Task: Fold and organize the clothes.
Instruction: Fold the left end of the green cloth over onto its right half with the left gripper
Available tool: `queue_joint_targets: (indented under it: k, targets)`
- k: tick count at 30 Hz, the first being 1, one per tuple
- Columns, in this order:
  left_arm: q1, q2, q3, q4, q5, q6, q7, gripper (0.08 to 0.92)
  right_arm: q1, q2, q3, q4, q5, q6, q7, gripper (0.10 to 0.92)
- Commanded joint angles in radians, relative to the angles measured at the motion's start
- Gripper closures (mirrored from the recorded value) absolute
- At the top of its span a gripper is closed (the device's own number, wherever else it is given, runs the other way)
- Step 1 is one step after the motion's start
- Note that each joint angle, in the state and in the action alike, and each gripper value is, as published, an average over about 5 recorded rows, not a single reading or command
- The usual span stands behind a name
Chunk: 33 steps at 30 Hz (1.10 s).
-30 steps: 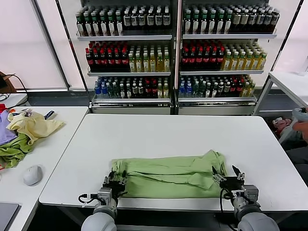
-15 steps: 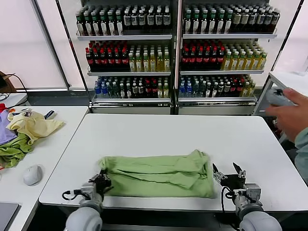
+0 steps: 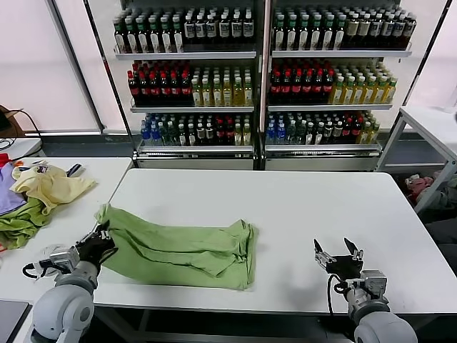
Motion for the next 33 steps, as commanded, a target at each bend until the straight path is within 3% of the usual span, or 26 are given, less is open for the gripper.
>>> queue_joint_targets:
  k: [1, 9, 13, 17, 23, 28, 33]
  targets:
    - [-0.011, -0.196, 0.208, -0.244, -0.468, -0.005, 0.02, 0.882, 0.0, 0.002, -0.003, 0.0, -0.004, 0.002, -0.001, 0.203]
    - [-0.138, -0.309, 0.478, -0.041, -0.318, -0.027, 0.026, 0.882, 0.007, 0.004, 0.0, -0.002, -0.005, 0.004, -0.002, 0.203]
    - [-0.186, -0.322, 0.528, 0.06, -0.166, -0.014, 0.03, 0.882, 0.009, 0.003, 0.005, -0.005, -0.002, 0.006, -0.005, 0.203]
    - [-0.199, -0.304, 0.541, 0.084, -0.066, -0.005, 0.054, 0.865, 0.013, 0.001, 0.01, -0.014, 0.001, 0.011, -0.008, 0.203]
    - [-0.134, -0.249, 0.511, -0.031, -0.011, -0.012, 0.129, 0.717, 0.025, 0.0, 0.007, -0.029, 0.002, 0.014, -0.01, 0.203]
    - [-0.017, -0.207, 0.416, -0.173, -0.118, -0.014, 0.185, 0.57, 0.037, 0.0, 0.004, -0.043, 0.002, 0.014, -0.011, 0.203]
    - [0.016, -0.165, 0.308, -0.113, -0.049, -0.072, 0.14, 0.423, 0.039, 0.004, 0.001, -0.046, 0.0, 0.014, -0.011, 0.203]
